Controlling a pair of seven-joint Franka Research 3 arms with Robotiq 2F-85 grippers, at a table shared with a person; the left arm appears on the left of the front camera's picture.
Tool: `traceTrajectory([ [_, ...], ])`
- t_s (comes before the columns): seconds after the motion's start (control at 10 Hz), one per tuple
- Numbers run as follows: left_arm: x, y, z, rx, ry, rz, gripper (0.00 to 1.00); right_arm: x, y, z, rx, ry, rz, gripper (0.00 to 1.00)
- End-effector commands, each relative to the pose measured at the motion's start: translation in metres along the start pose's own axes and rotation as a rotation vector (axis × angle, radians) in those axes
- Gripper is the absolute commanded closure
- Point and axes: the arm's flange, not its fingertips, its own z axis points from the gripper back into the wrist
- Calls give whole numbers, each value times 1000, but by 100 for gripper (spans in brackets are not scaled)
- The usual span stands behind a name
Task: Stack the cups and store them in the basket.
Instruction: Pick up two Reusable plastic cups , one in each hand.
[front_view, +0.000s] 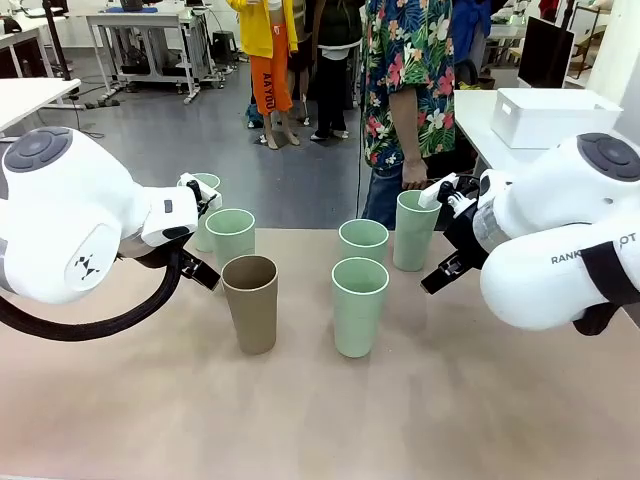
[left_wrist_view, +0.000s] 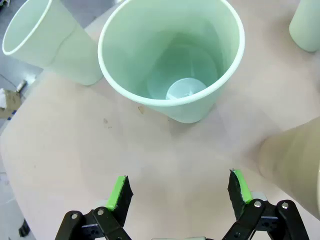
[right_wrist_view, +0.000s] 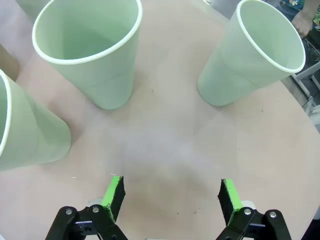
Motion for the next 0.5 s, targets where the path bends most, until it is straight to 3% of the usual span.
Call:
traceTrajectory([
  [0.0, 0, 0, 0, 0, 0, 0, 0, 0, 0, 0, 0, 0, -1, 0],
  [0.4, 0, 0, 0, 0, 0, 0, 0, 0, 0, 0, 0, 0, 0, 0],
])
